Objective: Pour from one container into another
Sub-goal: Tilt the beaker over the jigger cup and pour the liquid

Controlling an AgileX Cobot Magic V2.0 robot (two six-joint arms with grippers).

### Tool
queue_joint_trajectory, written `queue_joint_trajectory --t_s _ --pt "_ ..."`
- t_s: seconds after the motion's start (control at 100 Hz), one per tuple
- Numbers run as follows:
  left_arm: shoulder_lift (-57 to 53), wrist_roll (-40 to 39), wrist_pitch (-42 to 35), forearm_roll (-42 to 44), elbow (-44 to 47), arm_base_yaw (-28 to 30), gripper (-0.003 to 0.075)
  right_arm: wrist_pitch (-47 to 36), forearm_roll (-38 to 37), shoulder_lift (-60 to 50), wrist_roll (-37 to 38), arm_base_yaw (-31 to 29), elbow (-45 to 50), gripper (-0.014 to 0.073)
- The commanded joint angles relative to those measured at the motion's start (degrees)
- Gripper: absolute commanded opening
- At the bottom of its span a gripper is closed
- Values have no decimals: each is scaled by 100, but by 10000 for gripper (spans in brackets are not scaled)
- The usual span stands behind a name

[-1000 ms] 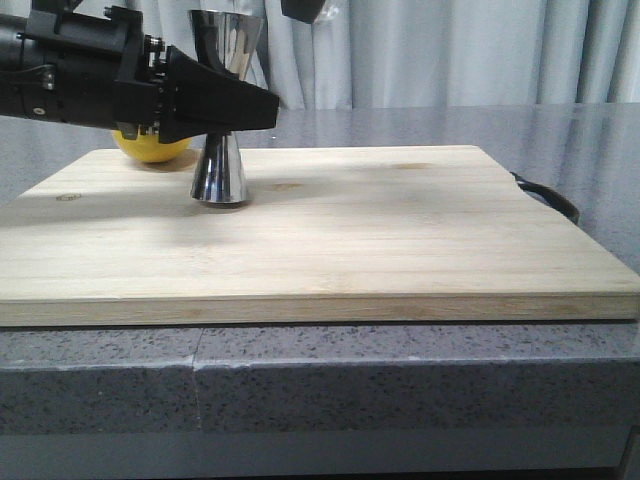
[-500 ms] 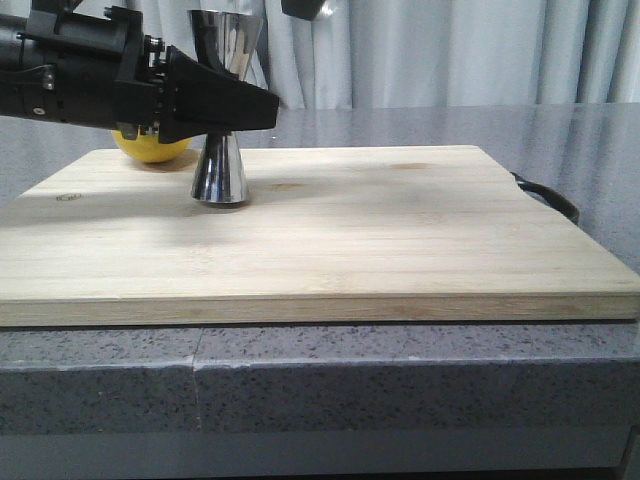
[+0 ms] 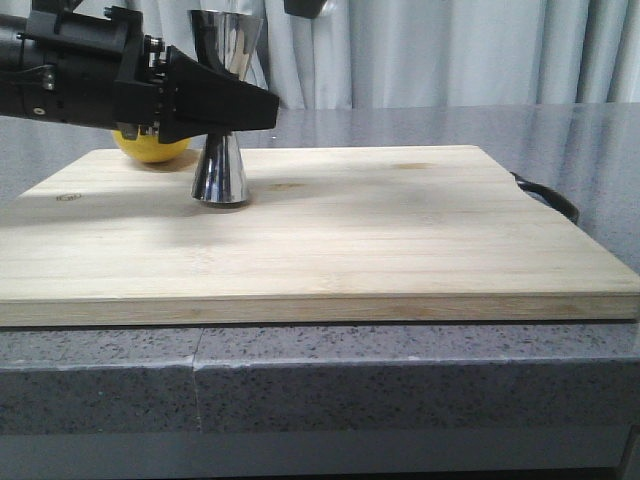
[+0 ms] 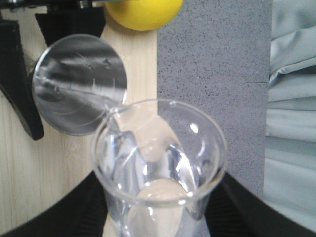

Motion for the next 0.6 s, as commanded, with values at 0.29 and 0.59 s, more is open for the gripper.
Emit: queue_joint_trajectory --t_s 0.29,0.59 --pt "-217 -17 673 -397 -157 -40 134 -492 -183 -259 -307 1 -232 306" --pt "-217 -17 673 -397 -157 -40 134 -523 -196 -259 -557 1 -232 306"
